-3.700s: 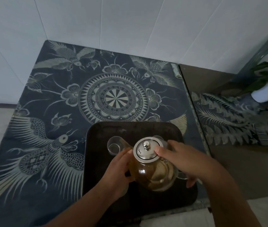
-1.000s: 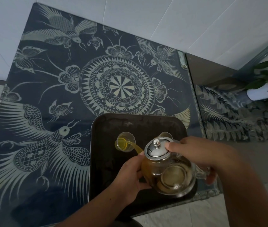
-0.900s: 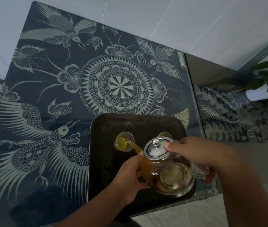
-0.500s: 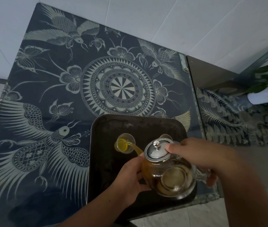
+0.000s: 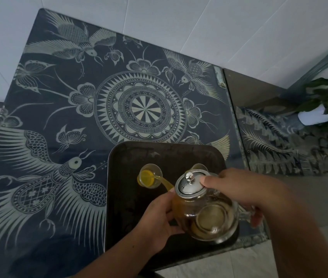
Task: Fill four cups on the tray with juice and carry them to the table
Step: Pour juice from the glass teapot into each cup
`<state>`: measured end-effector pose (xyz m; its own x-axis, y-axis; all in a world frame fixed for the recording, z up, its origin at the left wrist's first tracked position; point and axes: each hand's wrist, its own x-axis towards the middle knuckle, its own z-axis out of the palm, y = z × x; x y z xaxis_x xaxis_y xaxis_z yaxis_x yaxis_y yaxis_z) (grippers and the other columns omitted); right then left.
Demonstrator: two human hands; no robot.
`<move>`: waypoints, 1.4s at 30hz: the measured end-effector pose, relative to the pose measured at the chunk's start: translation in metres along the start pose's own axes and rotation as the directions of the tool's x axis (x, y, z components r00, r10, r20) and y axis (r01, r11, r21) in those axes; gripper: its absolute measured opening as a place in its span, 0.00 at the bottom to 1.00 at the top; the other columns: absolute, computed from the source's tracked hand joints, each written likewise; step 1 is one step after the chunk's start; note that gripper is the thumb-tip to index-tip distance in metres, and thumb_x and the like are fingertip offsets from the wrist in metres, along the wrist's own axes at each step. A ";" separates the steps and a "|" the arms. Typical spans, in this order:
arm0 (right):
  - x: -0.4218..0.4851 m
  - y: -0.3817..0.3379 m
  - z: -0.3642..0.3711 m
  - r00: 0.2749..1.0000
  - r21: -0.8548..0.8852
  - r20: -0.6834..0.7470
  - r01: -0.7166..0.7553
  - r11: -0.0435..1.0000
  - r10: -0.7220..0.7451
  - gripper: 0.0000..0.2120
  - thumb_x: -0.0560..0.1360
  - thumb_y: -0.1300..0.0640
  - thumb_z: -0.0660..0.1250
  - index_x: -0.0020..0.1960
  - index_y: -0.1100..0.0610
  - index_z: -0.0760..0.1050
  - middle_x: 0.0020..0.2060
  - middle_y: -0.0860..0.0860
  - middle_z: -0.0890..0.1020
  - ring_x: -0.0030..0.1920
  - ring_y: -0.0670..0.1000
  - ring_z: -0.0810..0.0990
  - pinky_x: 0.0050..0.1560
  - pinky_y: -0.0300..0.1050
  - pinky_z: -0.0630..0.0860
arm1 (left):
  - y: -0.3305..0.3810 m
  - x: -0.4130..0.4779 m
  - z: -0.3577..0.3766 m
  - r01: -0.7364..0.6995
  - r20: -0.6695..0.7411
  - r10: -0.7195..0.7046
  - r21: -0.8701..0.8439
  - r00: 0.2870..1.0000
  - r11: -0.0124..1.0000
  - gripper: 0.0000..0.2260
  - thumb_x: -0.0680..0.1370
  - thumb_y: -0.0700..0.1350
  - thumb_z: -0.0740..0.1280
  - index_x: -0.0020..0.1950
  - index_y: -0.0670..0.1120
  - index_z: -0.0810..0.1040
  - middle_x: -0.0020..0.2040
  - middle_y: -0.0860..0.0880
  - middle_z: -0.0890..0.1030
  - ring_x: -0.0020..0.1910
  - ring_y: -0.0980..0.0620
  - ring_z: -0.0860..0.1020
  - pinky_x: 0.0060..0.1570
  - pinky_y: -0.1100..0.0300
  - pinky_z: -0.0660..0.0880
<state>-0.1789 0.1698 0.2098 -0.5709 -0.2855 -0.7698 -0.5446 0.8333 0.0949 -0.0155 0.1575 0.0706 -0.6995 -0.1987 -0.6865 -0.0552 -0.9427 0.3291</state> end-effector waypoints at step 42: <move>0.001 0.085 0.014 0.760 0.427 -0.087 0.612 0.665 -0.644 0.23 0.75 0.30 0.61 0.63 0.41 0.74 0.46 0.48 0.79 0.29 0.46 0.72 0.38 0.58 0.85 | -0.008 -0.061 0.047 -0.518 -0.303 0.631 0.377 0.715 0.768 0.11 0.83 0.49 0.67 0.62 0.47 0.82 0.52 0.45 0.88 0.50 0.47 0.87 0.41 0.48 0.83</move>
<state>-0.2171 0.2472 0.2084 -0.1368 -0.7948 -0.5913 -0.4498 0.5816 -0.6778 -0.0065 0.1898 0.1404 -0.3191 -0.8176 -0.4792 0.0510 -0.5197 0.8528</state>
